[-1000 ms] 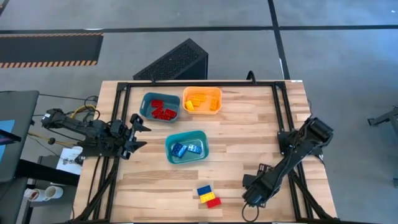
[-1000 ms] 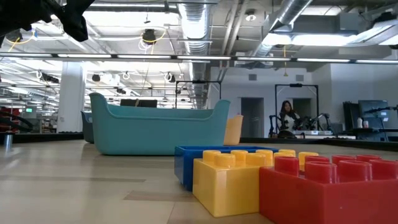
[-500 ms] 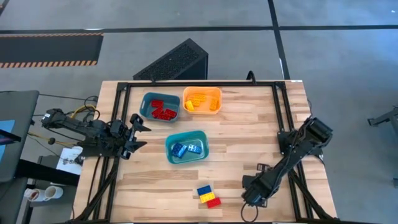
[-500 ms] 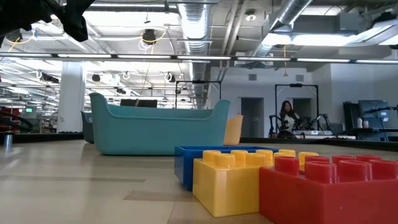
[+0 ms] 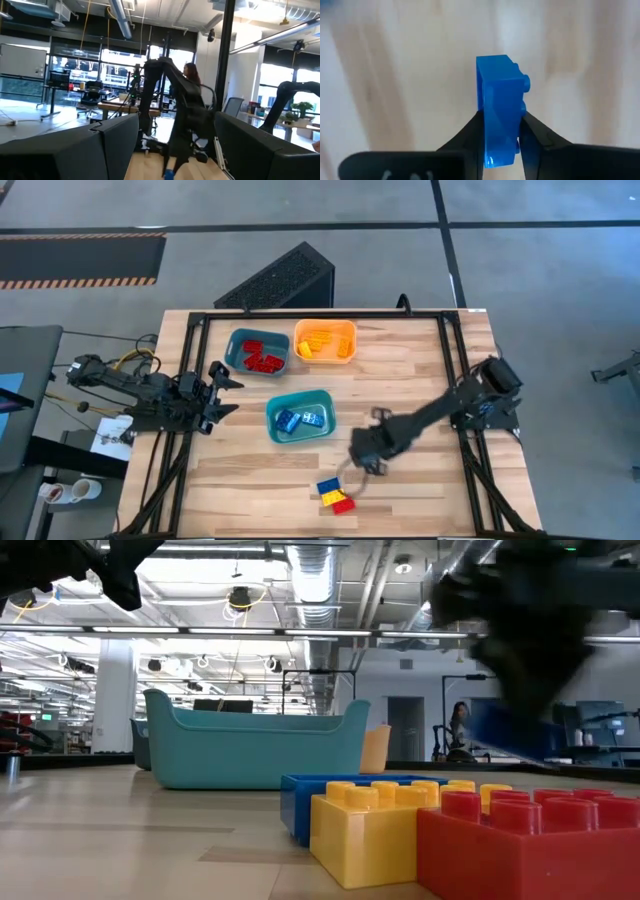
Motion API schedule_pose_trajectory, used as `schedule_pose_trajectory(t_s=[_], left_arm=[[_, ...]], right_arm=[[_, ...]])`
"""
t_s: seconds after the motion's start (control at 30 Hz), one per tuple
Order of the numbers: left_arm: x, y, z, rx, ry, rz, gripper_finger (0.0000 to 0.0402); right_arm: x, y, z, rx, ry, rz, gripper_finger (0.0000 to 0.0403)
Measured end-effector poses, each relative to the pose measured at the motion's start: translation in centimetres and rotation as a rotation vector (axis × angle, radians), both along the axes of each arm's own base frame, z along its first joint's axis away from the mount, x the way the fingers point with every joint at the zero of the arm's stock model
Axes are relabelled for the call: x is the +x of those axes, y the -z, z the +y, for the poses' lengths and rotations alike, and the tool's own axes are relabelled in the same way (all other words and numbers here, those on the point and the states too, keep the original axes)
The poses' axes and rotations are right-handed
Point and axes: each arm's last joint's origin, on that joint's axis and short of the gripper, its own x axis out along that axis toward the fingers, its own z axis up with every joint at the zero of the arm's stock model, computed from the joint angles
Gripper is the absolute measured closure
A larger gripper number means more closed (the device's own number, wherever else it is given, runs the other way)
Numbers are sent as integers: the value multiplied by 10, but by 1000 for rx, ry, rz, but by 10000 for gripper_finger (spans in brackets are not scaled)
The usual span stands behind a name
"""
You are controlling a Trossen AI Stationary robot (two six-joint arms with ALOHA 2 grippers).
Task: Sort & place blocks by color
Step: Put the blue game piece into the green bin, then put the yellow game piece into the orange bin
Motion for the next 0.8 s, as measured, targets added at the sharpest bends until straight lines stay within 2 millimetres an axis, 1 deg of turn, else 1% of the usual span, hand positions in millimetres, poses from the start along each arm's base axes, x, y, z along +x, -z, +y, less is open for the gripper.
schedule_pose_trajectory(t_s=[0.13, 0.27, 0.4, 0.5, 0.63, 0.7, 0.8], left_arm=[[0, 0, 0, 1, 0, 5, 150], [1, 2, 0, 13, -5, 18, 150], [1, 2, 0, 17, -23, 20, 150], [1, 2, 0, 16, -25, 20, 150], [1, 2, 0, 12, -21, 19, 150], [1, 2, 0, 12, -19, 19, 150], [1, 2, 0, 17, -20, 19, 150]], right_arm=[[34, -25, -23, -13, -45, -155, 318], [60, -53, -43, 3, -56, -300, 323], [81, -66, -63, 16, -21, -462, 303], [91, -71, -79, 22, 28, -551, 276], [96, -74, -97, 15, 74, -590, 223], [96, -74, -102, 17, 95, -589, 191], [96, -74, -105, 39, 131, -593, 146]])
